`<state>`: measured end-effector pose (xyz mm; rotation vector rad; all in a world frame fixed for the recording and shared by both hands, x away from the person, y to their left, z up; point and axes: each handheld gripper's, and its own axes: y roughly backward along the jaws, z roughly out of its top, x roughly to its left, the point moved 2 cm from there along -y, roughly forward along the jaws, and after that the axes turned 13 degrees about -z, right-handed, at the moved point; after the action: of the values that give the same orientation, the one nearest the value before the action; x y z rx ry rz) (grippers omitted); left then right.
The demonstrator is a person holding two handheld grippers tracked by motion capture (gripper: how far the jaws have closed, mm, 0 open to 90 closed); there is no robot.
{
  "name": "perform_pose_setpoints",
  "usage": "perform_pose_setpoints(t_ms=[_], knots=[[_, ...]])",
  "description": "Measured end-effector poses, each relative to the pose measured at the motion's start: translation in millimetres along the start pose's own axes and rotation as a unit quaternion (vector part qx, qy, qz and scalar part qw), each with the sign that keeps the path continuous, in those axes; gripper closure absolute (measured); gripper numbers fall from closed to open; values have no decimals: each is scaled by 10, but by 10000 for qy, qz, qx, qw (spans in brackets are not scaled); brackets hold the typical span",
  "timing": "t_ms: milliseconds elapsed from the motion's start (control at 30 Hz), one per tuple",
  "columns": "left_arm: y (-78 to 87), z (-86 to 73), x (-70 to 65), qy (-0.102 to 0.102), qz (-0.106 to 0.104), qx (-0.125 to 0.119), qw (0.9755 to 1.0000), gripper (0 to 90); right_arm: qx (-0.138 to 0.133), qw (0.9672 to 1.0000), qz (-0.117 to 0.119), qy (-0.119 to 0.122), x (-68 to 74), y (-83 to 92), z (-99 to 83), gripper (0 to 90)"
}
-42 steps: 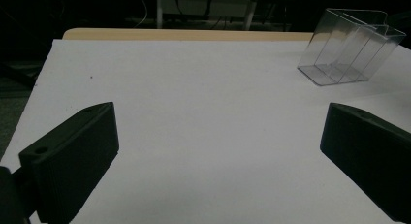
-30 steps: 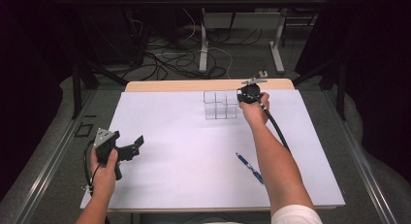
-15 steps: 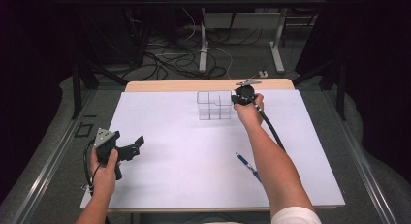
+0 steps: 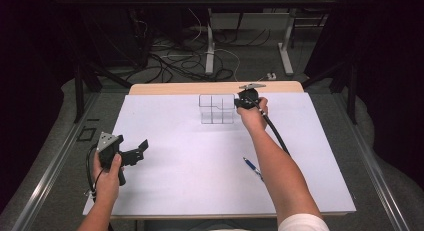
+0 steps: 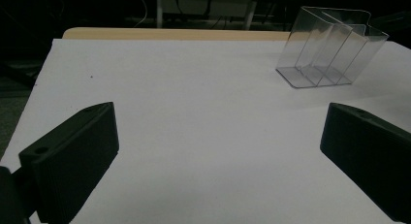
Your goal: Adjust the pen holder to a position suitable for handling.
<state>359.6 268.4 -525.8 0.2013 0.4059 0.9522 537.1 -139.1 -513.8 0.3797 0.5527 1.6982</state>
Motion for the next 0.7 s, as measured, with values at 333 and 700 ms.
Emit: perform_pose_setpoints(t_ms=[333,700], knots=[[3,-3,9,-25,7,47,10000,3,-28,10000,61,14,33,-5,-1,900],[0,-5,8,-34,9,56,10000,3,-86,9999,78,18,40,1,9,900]])
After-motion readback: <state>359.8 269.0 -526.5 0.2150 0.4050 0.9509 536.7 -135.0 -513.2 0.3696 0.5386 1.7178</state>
